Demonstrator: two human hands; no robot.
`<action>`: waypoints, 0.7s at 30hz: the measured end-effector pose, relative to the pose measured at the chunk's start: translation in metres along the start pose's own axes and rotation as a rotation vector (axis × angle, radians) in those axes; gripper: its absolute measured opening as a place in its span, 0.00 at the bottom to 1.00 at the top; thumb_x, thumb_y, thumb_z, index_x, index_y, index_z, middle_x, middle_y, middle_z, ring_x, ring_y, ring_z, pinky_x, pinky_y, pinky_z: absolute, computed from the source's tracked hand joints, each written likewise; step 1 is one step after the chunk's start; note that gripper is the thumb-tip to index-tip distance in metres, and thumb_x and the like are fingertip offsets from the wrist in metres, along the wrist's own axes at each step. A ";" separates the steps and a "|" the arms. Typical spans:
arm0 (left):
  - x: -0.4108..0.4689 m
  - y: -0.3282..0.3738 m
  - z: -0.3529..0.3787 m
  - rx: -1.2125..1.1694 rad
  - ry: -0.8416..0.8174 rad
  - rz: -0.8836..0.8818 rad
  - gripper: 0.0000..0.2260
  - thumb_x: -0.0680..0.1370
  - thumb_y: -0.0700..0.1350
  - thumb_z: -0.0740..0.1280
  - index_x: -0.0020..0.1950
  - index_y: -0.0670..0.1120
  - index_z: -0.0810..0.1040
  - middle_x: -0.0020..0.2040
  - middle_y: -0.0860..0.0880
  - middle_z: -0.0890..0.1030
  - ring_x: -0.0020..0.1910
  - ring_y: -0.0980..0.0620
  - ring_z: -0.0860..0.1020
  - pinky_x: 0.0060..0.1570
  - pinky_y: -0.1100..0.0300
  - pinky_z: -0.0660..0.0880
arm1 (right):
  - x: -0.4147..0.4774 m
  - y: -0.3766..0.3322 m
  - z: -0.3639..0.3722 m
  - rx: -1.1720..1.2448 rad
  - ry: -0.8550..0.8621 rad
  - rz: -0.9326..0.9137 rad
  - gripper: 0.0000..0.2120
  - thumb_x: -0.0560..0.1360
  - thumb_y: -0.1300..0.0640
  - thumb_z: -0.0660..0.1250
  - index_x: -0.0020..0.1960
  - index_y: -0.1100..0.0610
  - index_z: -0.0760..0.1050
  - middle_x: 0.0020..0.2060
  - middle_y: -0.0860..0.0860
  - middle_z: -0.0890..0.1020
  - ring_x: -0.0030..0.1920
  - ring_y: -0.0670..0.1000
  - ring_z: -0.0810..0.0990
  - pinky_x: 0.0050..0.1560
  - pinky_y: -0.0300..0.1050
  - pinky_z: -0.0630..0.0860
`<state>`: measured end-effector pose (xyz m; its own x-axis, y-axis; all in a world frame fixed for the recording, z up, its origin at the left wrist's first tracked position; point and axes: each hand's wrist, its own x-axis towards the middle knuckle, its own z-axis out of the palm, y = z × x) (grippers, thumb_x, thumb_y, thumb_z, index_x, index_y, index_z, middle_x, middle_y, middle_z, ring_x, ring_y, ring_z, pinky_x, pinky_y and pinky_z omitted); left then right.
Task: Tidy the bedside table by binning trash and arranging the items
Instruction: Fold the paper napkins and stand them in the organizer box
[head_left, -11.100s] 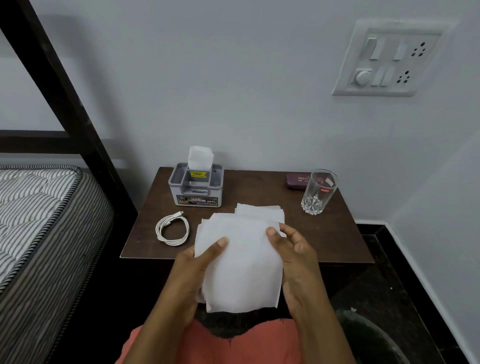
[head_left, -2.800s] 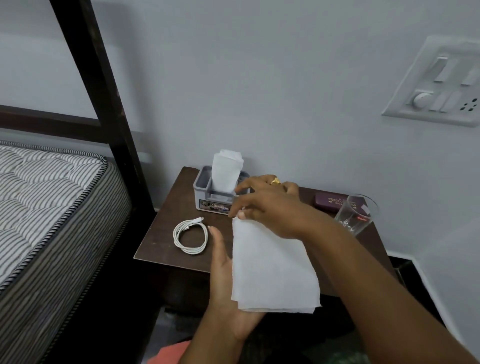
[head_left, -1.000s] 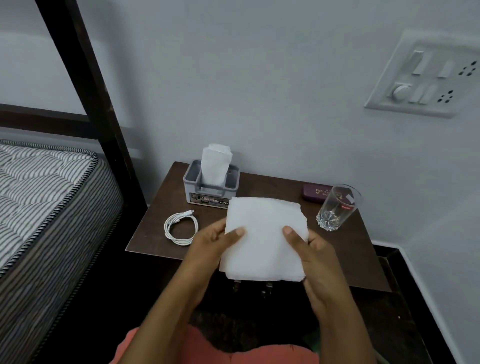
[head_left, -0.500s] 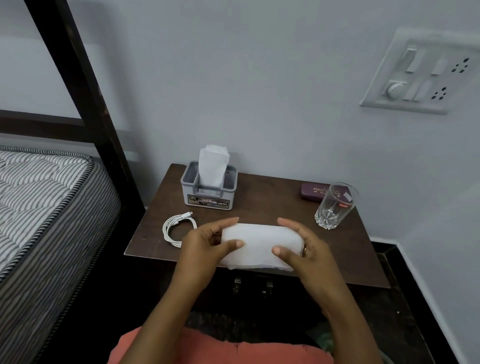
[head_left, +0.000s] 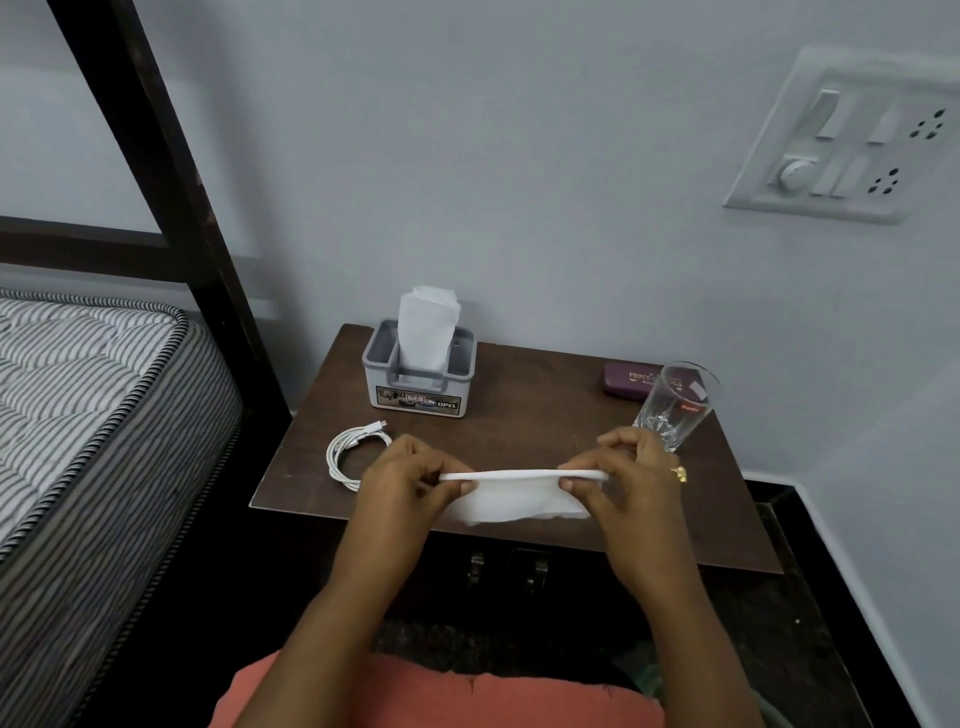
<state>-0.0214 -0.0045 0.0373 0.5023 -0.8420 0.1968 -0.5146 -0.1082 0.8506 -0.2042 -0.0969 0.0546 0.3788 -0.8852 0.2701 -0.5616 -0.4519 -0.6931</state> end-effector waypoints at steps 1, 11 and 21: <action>0.000 -0.001 -0.001 0.013 0.007 -0.005 0.14 0.69 0.41 0.74 0.37 0.62 0.79 0.39 0.56 0.72 0.40 0.63 0.73 0.39 0.74 0.67 | 0.000 0.000 0.000 0.002 -0.003 -0.007 0.14 0.68 0.60 0.73 0.36 0.41 0.78 0.50 0.43 0.71 0.52 0.37 0.69 0.48 0.34 0.69; -0.013 0.041 0.020 -1.159 -0.183 -0.757 0.25 0.74 0.60 0.60 0.59 0.42 0.76 0.55 0.43 0.82 0.51 0.50 0.81 0.52 0.56 0.77 | -0.011 -0.048 0.011 -0.288 0.241 -0.214 0.04 0.67 0.57 0.68 0.42 0.49 0.78 0.48 0.45 0.77 0.53 0.50 0.71 0.54 0.50 0.67; -0.008 0.038 0.001 -1.110 -0.030 -0.650 0.11 0.79 0.44 0.61 0.53 0.39 0.79 0.47 0.40 0.85 0.42 0.49 0.84 0.40 0.56 0.82 | -0.033 -0.052 0.022 -0.294 -0.041 -0.246 0.14 0.65 0.36 0.66 0.46 0.42 0.74 0.55 0.39 0.72 0.60 0.44 0.67 0.59 0.44 0.60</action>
<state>-0.0456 -0.0020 0.0680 0.4181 -0.8139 -0.4034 0.6762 -0.0177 0.7365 -0.1713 -0.0418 0.0669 0.5543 -0.7436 0.3739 -0.6350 -0.6682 -0.3876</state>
